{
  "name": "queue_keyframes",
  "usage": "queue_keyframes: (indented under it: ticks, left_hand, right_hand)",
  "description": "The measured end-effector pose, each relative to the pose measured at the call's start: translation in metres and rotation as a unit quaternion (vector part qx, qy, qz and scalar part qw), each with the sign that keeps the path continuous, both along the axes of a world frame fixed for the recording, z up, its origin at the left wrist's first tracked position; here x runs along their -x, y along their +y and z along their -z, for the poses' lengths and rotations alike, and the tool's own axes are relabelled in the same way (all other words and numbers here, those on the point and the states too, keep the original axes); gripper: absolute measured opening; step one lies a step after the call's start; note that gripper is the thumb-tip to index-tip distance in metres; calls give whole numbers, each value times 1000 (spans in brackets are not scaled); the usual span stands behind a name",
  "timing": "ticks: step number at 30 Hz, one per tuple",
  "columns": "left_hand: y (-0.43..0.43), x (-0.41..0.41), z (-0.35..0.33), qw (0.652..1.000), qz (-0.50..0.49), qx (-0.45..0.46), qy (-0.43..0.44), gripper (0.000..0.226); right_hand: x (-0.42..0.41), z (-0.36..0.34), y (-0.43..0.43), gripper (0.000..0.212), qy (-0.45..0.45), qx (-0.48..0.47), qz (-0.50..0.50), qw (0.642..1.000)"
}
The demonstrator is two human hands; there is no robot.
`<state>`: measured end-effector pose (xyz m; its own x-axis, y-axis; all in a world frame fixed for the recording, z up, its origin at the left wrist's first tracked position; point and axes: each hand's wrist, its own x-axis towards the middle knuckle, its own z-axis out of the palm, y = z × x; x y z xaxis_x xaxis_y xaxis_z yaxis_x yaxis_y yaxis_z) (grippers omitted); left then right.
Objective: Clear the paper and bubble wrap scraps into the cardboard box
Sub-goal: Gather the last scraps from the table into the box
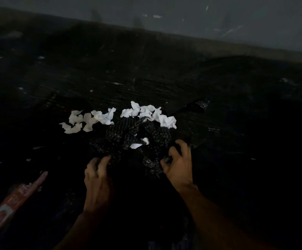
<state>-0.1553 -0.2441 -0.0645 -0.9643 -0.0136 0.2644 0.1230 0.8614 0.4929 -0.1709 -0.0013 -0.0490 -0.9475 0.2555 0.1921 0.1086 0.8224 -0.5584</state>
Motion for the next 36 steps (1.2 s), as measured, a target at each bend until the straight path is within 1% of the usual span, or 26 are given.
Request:
queue_keyframes:
  ticks: [2,3,4,5,6,9,11,13,15,17,18,19,20,21,22,23,26,27,29,31,32,35,36]
  left_hand:
    - [-1,1,-3,996,30,80,-16,56]
    - [-2,3,-3,991,54,118,-12,56]
    - [-4,4,-1,988,68,138,-9,54]
    - [-3,5,-1,987,72,142,-9,53]
    - [-2,3,-1,988,71,136,-4,51]
    - [4,-2,-2,990,69,123,7,33]
    - [5,-1,0,989,76,126,21,31]
    - [7,2,0,991,74,111,22,29]
    - [10,4,-6,993,75,96,-3,23]
    - [13,5,-18,996,64,51,-38,12]
    - [12,7,-25,997,49,15,-62,14]
    - [13,10,-34,994,29,-16,-101,22]
    - [14,14,-43,991,9,-35,-129,28]
    - [14,18,-52,991,-3,-36,-127,30]
    - [14,22,-60,994,-2,-29,-104,26]
    - [15,25,-70,997,2,-21,-78,24]
    - [16,37,-104,999,29,-22,-17,15]
    - [18,39,-118,999,39,-23,-3,12]
    - [20,43,-145,999,35,-28,23,15]
    - [24,46,-171,998,26,-33,41,28]
    - [26,45,-183,997,32,-41,54,30]
    - [28,41,-217,992,68,-61,88,17]
    - [29,40,-227,990,78,-64,98,17]
  right_hand:
    - [-1,-6,-2,41,-8,16,-34,999]
    - [-1,-9,-3,38,-15,15,-47,999]
    - [-1,-10,-2,34,-20,6,-59,998]
    - [-2,-10,-2,36,-24,-14,-71,997]
    - [-4,-7,0,39,-23,-40,-83,995]
    - [-11,5,2,28,14,-76,-79,994]
    - [-13,9,3,31,37,-84,-78,993]
    - [-11,8,1,26,49,-80,-95,991]
    - [-7,4,-3,21,21,-53,-101,993]
    - [-2,-5,-6,19,-31,-8,-95,995]
    - [1,-10,-6,17,-54,9,-89,995]
    - [4,-14,-5,15,-74,27,-80,994]
    - [6,-20,-3,18,-92,51,-67,992]
    - [9,-27,-1,24,-97,73,-58,991]
    - [13,-33,2,29,-94,87,-55,990]
    - [17,-40,4,30,-87,89,-51,991]
    - [26,-70,6,14,-44,88,-21,995]
    - [28,-81,6,14,-25,93,-9,995]
    - [30,-104,6,25,18,104,15,994]
    - [29,-126,6,36,58,119,34,991]
    - [27,-139,6,38,76,129,45,988]
    - [13,-177,11,38,130,159,84,975]
    - [7,-189,13,39,145,172,92,970]
